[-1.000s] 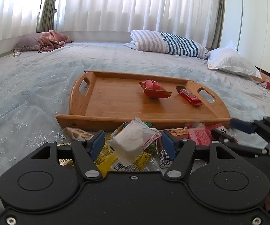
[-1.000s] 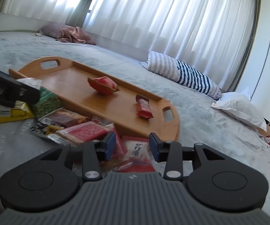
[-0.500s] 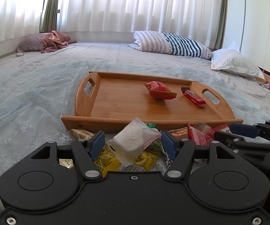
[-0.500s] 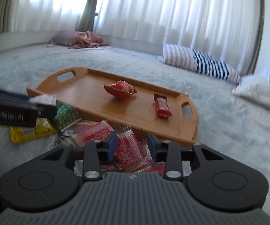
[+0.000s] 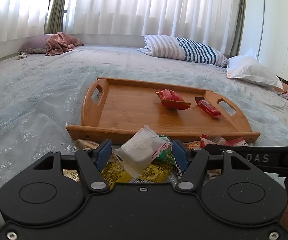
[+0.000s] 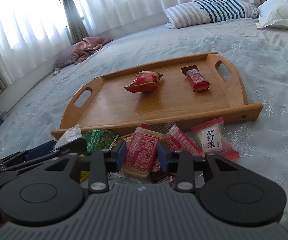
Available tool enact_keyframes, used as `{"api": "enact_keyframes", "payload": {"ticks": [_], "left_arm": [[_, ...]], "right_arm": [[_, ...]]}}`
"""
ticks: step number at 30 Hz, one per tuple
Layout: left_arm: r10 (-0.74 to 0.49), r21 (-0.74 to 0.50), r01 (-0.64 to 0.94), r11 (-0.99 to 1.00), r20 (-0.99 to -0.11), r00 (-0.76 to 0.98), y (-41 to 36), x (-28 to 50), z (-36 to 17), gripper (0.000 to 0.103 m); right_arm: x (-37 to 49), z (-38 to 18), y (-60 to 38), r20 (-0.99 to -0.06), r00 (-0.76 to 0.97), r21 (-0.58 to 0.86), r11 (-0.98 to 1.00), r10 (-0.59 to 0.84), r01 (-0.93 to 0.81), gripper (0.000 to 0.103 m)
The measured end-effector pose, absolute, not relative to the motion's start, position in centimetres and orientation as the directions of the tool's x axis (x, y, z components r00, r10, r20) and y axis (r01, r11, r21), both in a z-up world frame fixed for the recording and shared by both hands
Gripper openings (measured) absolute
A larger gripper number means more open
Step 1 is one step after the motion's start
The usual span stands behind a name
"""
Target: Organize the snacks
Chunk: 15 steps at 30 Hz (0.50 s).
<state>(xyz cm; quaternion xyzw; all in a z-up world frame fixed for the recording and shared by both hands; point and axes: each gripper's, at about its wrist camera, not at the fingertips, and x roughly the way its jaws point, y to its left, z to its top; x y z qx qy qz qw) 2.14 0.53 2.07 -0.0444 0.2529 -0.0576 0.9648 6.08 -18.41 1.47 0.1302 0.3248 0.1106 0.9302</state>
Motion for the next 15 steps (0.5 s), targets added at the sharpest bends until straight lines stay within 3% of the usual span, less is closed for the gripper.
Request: {"api": "enact_keyframes", "payload": {"ticks": [5,6,7,15], "left_arm": [[-0.125,-0.125,0.073,0.989,-0.483,0.866,0.75,2.37,2.09,0.064],[-0.127,-0.129,0.073,0.989,-0.482,0.867,0.81,2.38,2.11,0.064],[-0.126,-0.129,0.072,0.989,-0.481,0.868,0.85,2.39,2.13,0.064],[-0.119,-0.121,0.070,0.990,-0.461,0.879,1.08,2.52,2.60,0.064]], "right_arm": [[6.43,1.36,-17.63,-0.583,0.771,0.280,0.954,0.256,-0.105,0.057],[6.47,1.30,-17.51,-0.583,0.773,0.275,0.956,0.250,-0.102,0.052],[6.45,1.30,-17.47,-0.581,0.776,0.274,0.957,0.247,-0.099,0.041],[5.85,1.76,-17.61,-0.562,0.786,0.281,0.953,0.257,-0.111,0.038]]}}
